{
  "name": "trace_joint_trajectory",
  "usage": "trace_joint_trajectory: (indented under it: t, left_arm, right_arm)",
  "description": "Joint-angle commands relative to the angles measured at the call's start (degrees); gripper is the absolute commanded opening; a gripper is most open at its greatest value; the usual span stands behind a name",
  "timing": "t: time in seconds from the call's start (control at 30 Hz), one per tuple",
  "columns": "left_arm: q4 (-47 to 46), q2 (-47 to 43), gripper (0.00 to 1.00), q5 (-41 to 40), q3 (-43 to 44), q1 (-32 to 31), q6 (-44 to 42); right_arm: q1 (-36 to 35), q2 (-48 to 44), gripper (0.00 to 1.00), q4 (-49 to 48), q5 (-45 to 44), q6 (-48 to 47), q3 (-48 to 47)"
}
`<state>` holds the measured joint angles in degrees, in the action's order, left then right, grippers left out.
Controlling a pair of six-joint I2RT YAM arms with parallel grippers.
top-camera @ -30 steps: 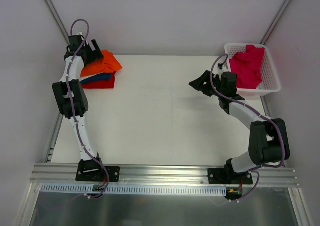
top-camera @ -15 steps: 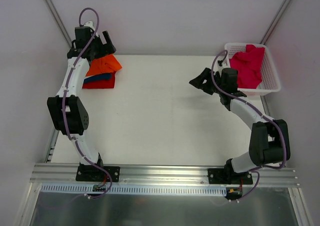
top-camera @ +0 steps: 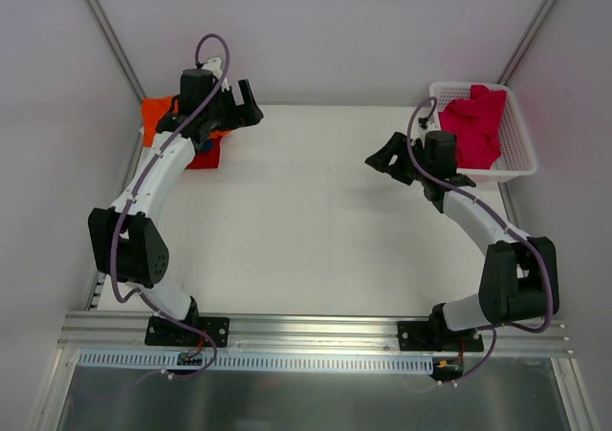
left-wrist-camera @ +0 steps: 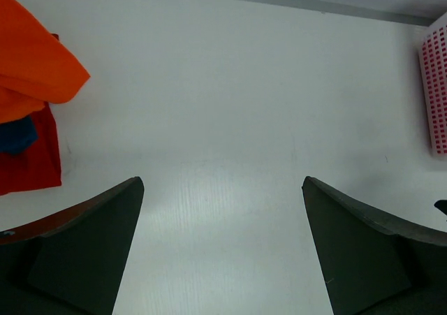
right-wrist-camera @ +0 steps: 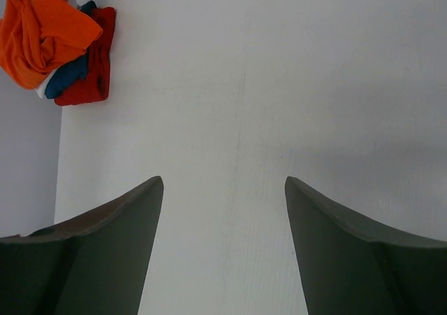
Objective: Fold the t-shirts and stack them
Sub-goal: Put the neatly folded tshirt into the corner of the board with the left arm
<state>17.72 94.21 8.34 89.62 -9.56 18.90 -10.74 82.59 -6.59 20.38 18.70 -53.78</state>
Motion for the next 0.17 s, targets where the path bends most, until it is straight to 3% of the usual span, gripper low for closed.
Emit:
trace_joint_trajectory:
  t: [0.0,0.13]
  left_arm:
    - [-3.4,-4.5,0.99,-0.2,-2.4,-1.6,1.1]
    - [-5.4,-6.1,0.99,0.6,-5.7,-3.0,1.1]
  right_arm:
    - [-0.4,-3.4,0.74,2.3,-2.3,-1.6,-2.0]
    - [-0.8,-3.7,0.72,3.9,-2.9,-2.8,-2.7]
